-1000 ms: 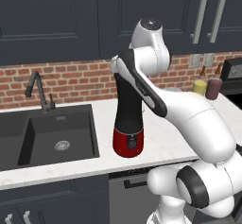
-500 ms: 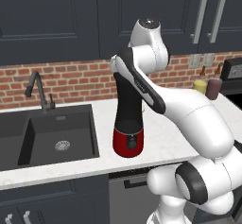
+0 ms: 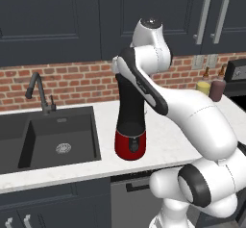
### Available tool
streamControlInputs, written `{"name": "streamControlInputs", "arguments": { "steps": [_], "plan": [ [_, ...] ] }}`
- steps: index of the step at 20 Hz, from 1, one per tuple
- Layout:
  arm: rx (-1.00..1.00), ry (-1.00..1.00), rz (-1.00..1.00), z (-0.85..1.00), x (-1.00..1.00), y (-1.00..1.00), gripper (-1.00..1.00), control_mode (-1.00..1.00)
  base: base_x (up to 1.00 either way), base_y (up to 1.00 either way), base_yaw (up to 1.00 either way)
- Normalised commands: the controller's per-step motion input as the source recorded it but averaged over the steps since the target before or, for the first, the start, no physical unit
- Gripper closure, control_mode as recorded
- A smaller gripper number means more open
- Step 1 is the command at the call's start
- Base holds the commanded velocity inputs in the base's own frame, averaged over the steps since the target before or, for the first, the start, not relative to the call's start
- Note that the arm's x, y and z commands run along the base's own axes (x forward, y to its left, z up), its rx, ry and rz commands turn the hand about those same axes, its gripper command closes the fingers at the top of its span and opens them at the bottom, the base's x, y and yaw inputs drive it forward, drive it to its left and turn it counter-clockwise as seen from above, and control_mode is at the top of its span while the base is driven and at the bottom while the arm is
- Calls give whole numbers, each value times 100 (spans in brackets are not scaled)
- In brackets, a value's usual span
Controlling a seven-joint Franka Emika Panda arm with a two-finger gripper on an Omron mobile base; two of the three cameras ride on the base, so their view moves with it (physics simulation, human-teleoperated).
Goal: Close the lid blender by securely placing the lid on top.
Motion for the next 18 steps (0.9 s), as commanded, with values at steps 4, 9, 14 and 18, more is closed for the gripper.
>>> {"name": "streamControlInputs", "arguments": {
  "steps": [4, 9, 14, 18],
  "plan": [
    [0, 0, 0, -20, 0, 0, -100, -100, 0, 0, 0],
    [0, 0, 0, -15, 0, 0, -100, -100, 0, 0, 0],
    [0, -1, 0, -1, 0, 0, -100, -100, 0, 0, 0],
    [0, -2, 0, 0, -5, 0, -100, -100, 0, 0, 0]
  ]
}}
